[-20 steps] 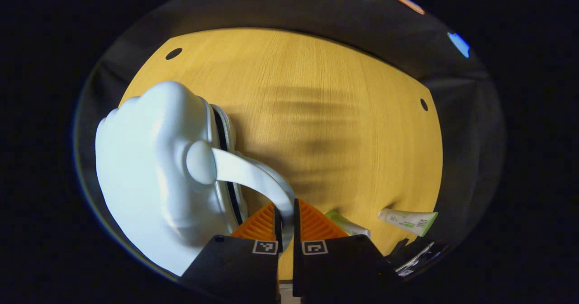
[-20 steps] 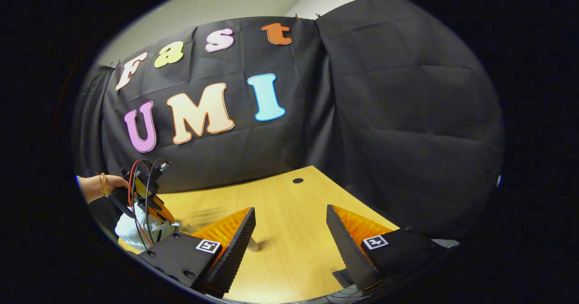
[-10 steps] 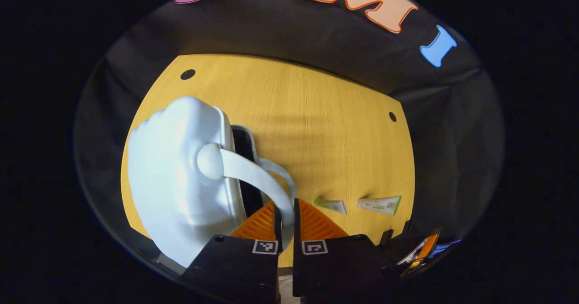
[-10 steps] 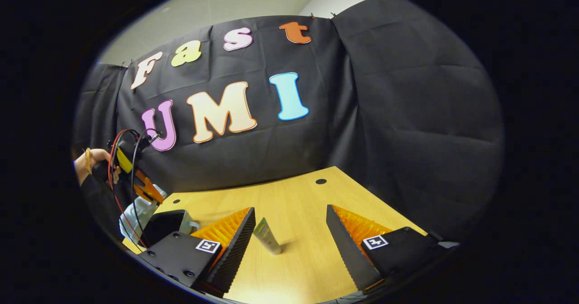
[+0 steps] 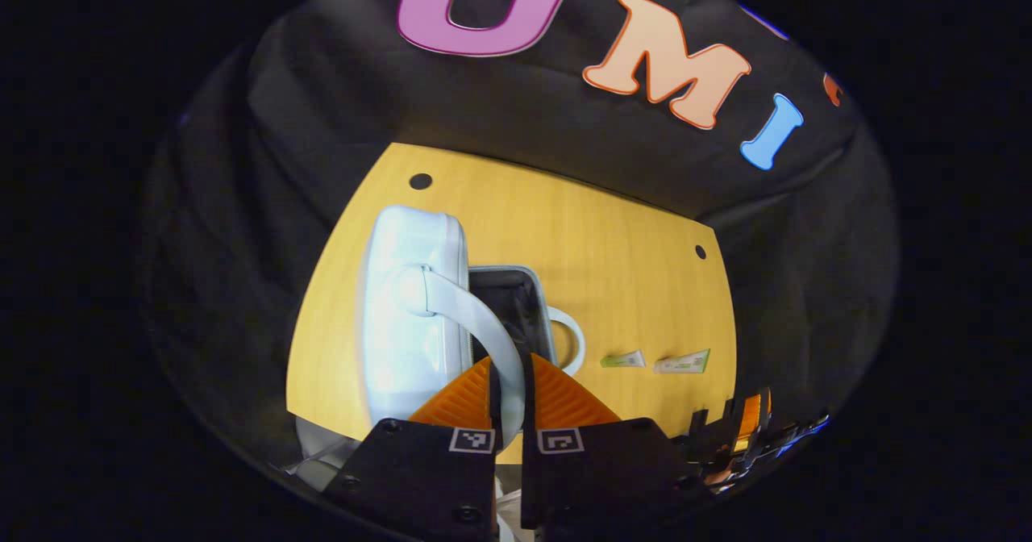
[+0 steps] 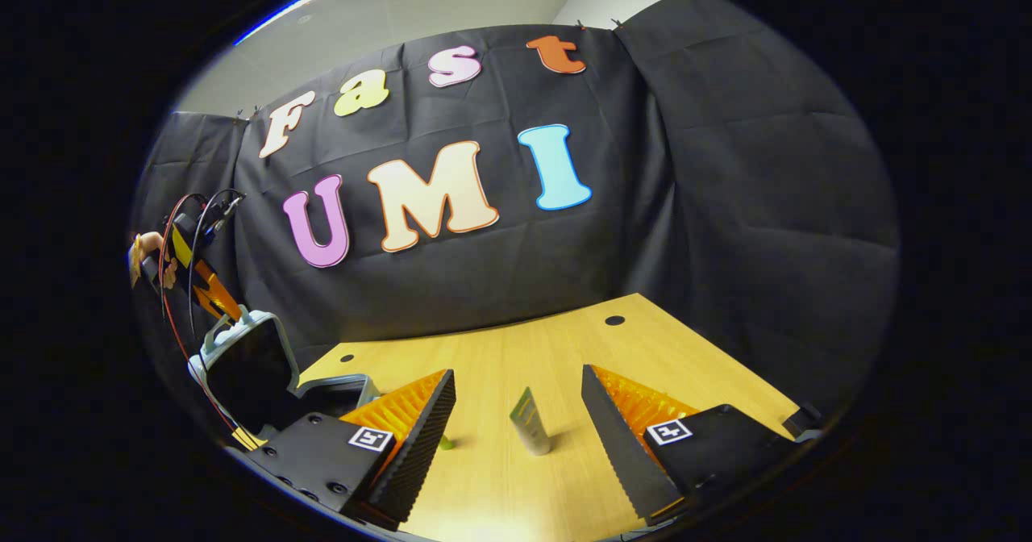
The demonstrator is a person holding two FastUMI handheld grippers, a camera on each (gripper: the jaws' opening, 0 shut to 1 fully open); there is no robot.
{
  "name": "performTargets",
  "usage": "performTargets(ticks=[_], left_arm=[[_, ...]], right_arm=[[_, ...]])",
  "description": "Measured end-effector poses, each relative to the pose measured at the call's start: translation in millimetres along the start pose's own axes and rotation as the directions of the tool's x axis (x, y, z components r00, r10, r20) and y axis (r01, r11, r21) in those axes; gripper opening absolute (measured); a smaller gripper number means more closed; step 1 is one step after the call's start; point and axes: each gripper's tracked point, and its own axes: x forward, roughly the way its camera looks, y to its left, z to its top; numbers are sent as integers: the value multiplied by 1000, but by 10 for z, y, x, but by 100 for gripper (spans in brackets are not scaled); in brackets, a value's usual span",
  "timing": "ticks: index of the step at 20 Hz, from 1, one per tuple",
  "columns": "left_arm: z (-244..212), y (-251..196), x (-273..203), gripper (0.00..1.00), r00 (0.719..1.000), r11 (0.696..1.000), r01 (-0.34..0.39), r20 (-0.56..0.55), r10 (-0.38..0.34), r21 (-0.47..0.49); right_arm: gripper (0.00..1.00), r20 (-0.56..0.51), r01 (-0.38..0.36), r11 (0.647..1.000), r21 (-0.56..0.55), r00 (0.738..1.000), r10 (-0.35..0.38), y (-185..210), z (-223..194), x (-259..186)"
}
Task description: First open the suitcase, pack the skin care products into it, and then close the suitcase.
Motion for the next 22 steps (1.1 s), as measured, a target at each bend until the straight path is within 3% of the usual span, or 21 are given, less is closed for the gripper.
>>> performTargets(ticks=[3, 9, 12, 15, 22], left_arm=[[37, 542, -163, 5, 996, 997, -81, 29, 82, -11], [-63, 1442, -310, 4, 980, 980, -195, 44, 196, -39], [-187, 2000, -203, 2, 958, 958, -283, 33, 285, -43], [-302, 2540, -48, 2, 933, 931, -358, 10, 360, -75], [-813, 3403, 671, 2, 892, 881, -452, -91, 443, -143]], right_arm=[[94, -3, -23, 1000, -16, 1000, 23, 192, -39, 2], [98, -23, -34, 999, -5, 999, 34, 471, -187, -39], [94, -26, -32, 999, -12, 999, 31, 551, -209, -77], [98, -28, -23, 999, -23, 999, 23, 595, -215, -81], [98, -49, 20, 999, -46, 999, -22, 555, -241, -116]])
